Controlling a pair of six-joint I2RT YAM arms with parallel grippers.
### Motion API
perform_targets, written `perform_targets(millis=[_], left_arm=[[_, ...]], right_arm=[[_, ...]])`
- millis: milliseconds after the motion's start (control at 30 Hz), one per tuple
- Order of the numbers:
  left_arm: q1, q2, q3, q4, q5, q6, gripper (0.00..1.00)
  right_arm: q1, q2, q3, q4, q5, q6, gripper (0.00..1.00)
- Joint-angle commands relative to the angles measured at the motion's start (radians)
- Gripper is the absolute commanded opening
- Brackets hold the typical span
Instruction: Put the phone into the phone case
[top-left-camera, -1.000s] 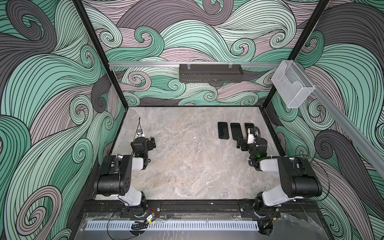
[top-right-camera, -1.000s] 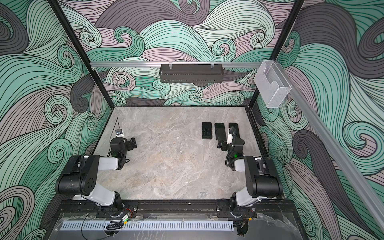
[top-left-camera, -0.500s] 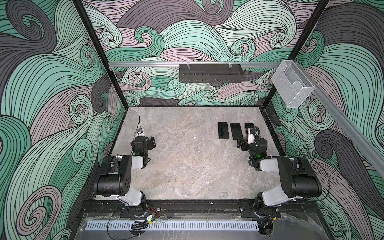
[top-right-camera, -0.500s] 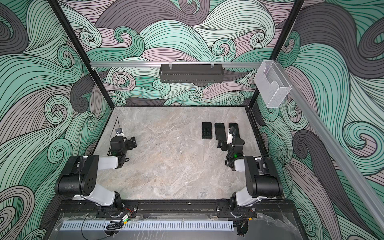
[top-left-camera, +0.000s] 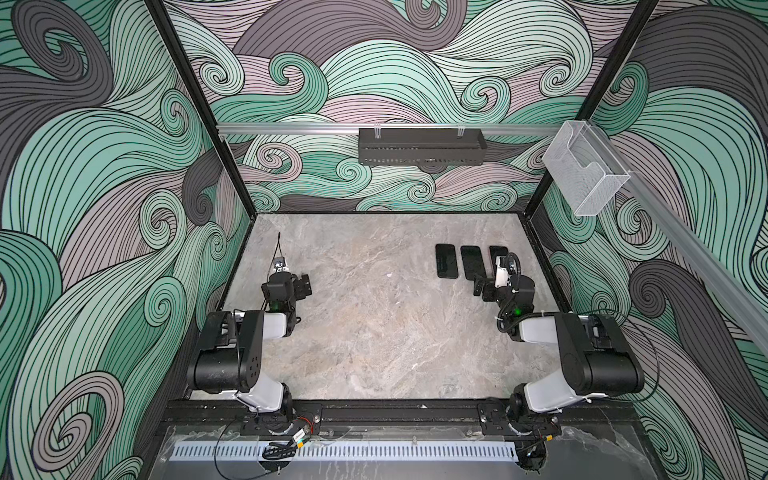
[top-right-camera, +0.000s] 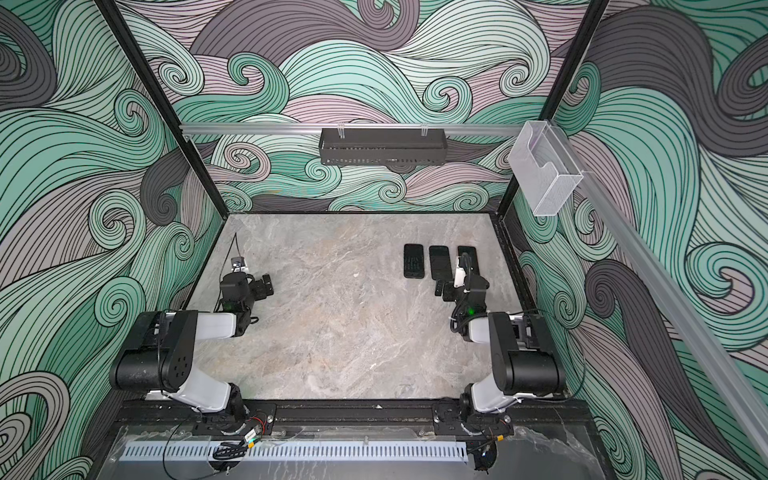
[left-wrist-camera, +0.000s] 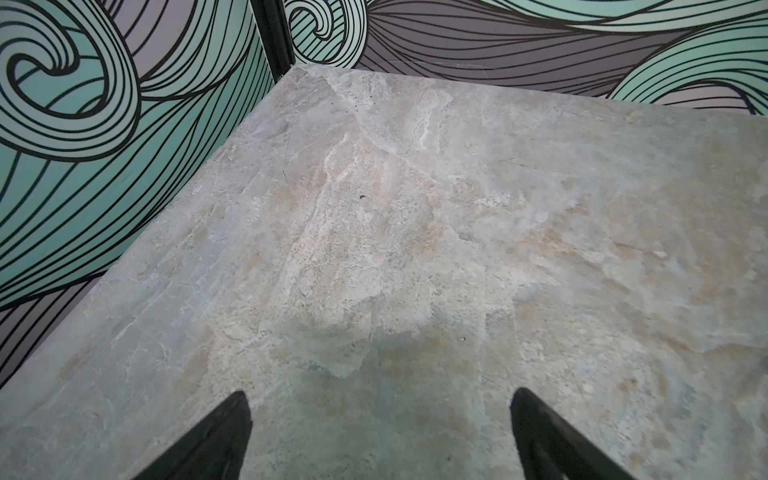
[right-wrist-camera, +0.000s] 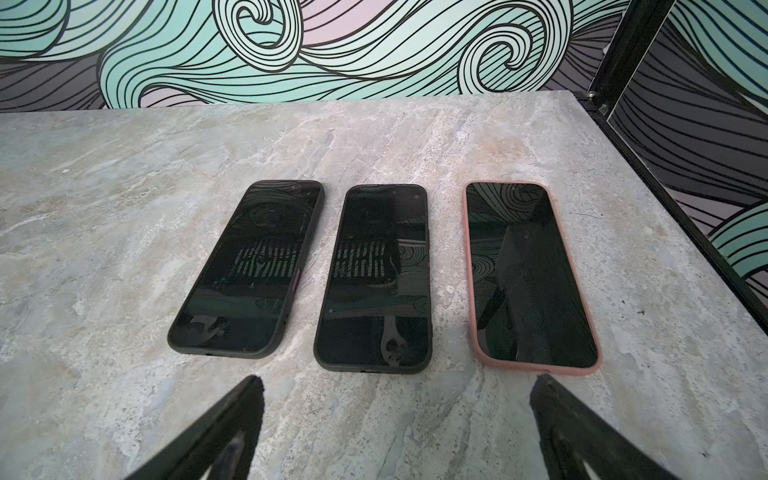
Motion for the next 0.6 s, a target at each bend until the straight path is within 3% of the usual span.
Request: perform_targets(millis=[0,333,400,433,567], left_arm=[[0.006,-0.023,0.022,-0.015,0.006,-0.006,0.99],[0.003,-0.025,0.022,-0.017,0.010,-0.001,0.99],[0.006,-0.016,0.043,-0.041,0.192,0.082,0.99],[0.017,-0.023,0.034,-0.034,0.219,0.073,0.99],[0.018,-0.017,0.041,-0.039,0.187,0.063,0.98]], right_arm=[[0.006,-0.009,0.010,0.016,0.013,-0.010,0.99],[0.006,-0.009,0.010,0.016,0.013,-0.010,0.99],[0.006,-0.009,0.009,0.017,0.013,-0.010,0.99],[0.006,-0.010,0.010,0.018,0.014,-0.010,0.99],[0.006,-0.009,0.009,0.018,0.012,-0.010,0.99]])
